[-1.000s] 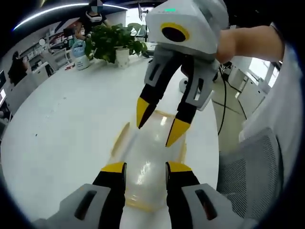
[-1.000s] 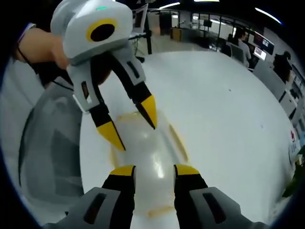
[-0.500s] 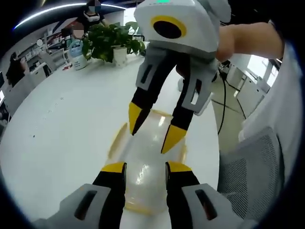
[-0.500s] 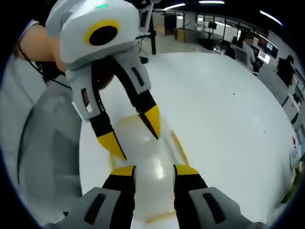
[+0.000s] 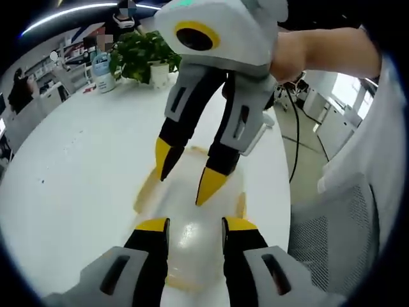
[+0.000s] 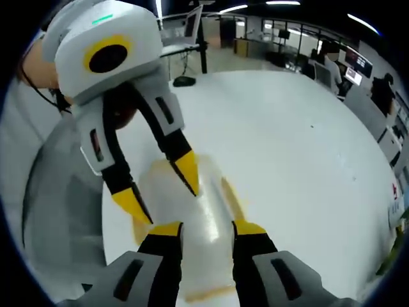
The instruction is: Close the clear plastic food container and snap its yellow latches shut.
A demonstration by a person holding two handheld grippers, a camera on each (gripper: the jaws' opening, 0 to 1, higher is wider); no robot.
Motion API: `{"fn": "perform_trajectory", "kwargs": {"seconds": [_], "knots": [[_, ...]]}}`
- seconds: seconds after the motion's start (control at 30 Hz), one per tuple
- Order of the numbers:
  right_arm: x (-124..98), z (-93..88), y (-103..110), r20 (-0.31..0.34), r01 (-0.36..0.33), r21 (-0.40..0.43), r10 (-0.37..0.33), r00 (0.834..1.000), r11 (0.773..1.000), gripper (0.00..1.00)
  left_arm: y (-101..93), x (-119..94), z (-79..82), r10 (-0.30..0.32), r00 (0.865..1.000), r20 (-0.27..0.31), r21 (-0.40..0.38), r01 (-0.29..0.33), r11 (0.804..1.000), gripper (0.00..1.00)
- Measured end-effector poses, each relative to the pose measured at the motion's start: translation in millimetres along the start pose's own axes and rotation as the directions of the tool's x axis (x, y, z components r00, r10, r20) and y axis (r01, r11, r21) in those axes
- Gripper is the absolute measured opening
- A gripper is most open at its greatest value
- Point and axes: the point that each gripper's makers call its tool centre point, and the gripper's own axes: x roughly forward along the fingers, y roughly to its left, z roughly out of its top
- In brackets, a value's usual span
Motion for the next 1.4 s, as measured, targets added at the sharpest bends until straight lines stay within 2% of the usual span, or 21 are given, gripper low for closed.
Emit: {"fn": "perform_trajectory", "kwargs": {"seconds": [0.73,0.8,1.0,1.23,1.4], "knots": [[8,8.2,-11,0.008,0.003,0.001,-0.003,1.0,1.0,0.32,-14.3,-5,-4.4,-0.002,1.0,0.004,-0.026,0.002,1.0,0.36],[9,8.5,-13,0.004,-0.001,0.005,0.001,1.0,1.0,0.32,-15.5,-5,-5.1,0.009,1.0,-0.007,0.008,-0.009,1.0,0.36],[13,11.8,-16,-0.006,-0.014,0.007,0.014,1.0,1.0,0.33,-19.4,-2,-8.9,0.012,1.0,-0.024,0.023,-0.011,1.0,0.38],[17,12.4,-15,-0.021,-0.068,0.024,0.069,0.997,0.997,0.32,-20.9,0,-10.2,0.019,0.999,-0.034,0.037,-0.018,0.999,0.39],[18,10.5,-16,-0.022,-0.105,0.061,0.107,0.994,0.993,0.33,-21.0,1,-11.8,0.054,0.998,-0.041,0.086,-0.05,0.995,0.38]]}}
